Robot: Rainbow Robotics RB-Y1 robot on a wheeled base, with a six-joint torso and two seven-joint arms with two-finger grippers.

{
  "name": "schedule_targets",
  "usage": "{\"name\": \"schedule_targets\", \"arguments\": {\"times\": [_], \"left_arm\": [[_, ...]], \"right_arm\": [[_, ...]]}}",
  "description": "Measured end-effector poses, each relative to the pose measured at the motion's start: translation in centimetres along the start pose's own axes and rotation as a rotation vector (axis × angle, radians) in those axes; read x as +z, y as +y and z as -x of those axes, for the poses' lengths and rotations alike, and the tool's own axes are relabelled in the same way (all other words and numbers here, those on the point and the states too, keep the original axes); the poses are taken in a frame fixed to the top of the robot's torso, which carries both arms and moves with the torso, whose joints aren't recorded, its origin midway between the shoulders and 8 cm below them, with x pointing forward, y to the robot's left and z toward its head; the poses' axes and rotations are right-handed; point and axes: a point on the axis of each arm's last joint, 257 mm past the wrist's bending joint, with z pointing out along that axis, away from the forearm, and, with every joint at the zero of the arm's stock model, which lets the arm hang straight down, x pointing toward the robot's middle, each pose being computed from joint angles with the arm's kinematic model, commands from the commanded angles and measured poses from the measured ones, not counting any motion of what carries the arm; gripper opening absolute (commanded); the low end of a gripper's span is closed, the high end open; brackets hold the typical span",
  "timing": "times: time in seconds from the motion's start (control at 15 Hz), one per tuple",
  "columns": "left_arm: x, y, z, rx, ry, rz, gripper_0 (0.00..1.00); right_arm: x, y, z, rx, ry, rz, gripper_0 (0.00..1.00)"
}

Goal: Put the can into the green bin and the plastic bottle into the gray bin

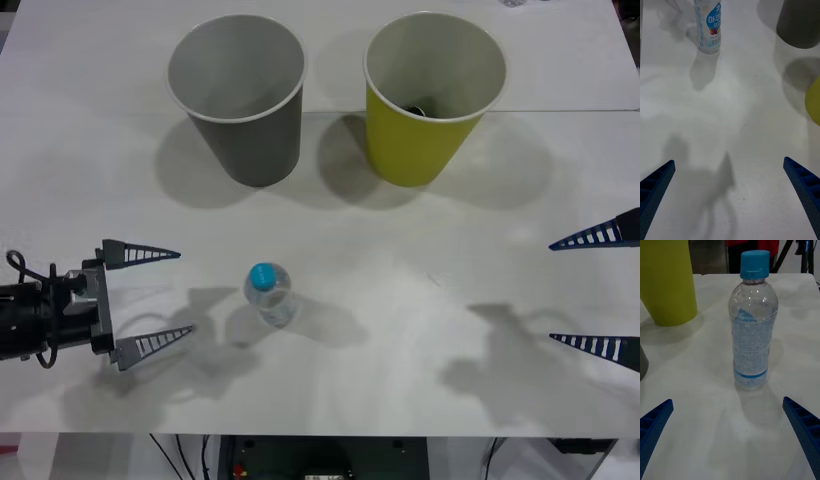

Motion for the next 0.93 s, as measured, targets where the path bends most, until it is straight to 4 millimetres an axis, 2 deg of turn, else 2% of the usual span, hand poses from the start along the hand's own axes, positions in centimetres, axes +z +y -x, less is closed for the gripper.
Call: {"name": "schedule_targets", "arguments": {"times": [0.33, 0.93], "left_arm": [[2.7, -0.5, -0.6, -0.011, -0.058, 0.014, 1.0], [6.6, -2.5, 0.7, -0.045, -0.129, -0.01, 1.0]], "right_arm": [[0.0, 0.0, 0.0, 0.0, 0.0, 0.0, 1.0], [0.0, 0.0, 0.0, 0.0, 0.0, 0.0, 1.0]]}}
